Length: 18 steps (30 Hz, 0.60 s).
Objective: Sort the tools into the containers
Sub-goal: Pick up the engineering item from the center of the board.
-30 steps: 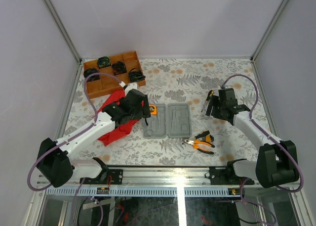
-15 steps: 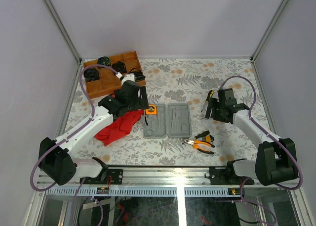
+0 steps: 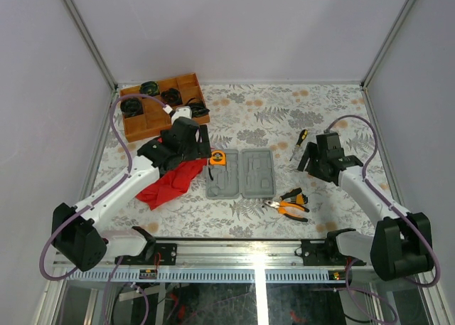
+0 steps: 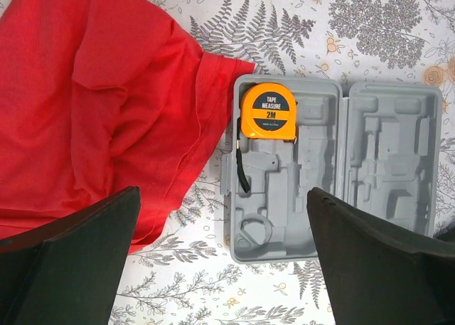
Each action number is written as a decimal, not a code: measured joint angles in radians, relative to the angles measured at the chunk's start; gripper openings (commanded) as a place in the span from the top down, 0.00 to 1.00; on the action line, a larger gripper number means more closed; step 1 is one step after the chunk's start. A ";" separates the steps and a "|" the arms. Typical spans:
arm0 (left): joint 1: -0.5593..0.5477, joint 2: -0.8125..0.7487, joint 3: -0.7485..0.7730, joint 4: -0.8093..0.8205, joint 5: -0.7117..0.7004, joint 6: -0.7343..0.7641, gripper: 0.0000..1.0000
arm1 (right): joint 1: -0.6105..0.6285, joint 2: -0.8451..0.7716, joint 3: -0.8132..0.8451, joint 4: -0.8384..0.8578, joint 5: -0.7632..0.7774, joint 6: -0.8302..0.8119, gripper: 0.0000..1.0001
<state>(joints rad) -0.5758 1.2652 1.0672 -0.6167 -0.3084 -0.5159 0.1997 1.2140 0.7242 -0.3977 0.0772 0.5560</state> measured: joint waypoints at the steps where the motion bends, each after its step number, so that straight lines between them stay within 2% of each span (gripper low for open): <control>1: 0.000 -0.001 0.000 -0.001 -0.004 0.001 0.00 | 0.000 -0.019 -0.013 0.002 0.022 0.024 0.26; 8: 0.001 -0.003 0.000 -0.008 -0.019 0.006 0.00 | 0.000 -0.066 -0.078 0.067 0.114 0.084 0.26; 18: 0.001 -0.021 -0.012 -0.009 -0.018 0.006 0.00 | -0.002 0.165 0.022 0.204 0.082 0.013 0.27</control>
<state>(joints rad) -0.5751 1.2438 1.0550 -0.6254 -0.3267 -0.5102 0.1974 1.3788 0.7464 -0.1940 0.1593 0.5694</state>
